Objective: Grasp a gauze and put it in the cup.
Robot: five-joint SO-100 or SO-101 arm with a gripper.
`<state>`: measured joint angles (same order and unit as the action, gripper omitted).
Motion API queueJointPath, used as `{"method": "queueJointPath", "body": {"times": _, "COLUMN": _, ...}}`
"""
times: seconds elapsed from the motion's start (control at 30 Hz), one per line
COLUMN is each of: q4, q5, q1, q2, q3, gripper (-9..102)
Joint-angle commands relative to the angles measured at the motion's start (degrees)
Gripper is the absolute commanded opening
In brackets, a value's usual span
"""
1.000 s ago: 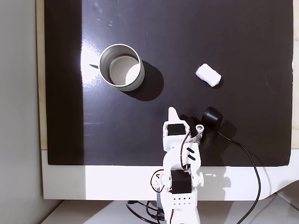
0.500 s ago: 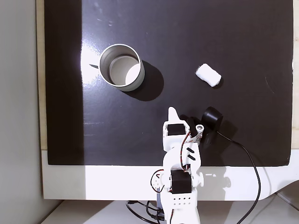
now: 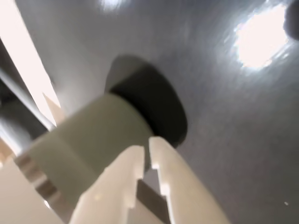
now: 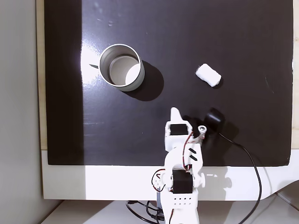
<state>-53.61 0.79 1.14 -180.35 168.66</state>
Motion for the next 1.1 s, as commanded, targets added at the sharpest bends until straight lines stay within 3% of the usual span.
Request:
{"method": "queueJointPath", "body": {"times": 0.0, "q4": -0.2, "q5": 0.4, "q1": 2.1, "q2": 7.6, "q3": -10.5, "gripper": 0}}
{"method": "queueJointPath", "body": {"times": 0.2, "q4": -2.0, "q5": 5.1, "q1": 6.2, "q2": 36.9, "q3": -34.4, "gripper": 0}}
{"method": "queueJointPath", "body": {"times": 0.33, "q4": -2.9, "q5": 6.5, "q1": 8.5, "q2": 48.0, "q3": -43.2, "gripper": 9}}
{"method": "queueJointPath", "body": {"times": 0.6, "q4": -6.2, "q5": 7.8, "q1": 10.5, "q2": 65.9, "q3": -54.5, "gripper": 24}}
{"method": "queueJointPath", "body": {"times": 1.07, "q4": -8.3, "q5": 7.6, "q1": 15.6, "q2": 91.2, "q3": -68.8, "gripper": 30}}
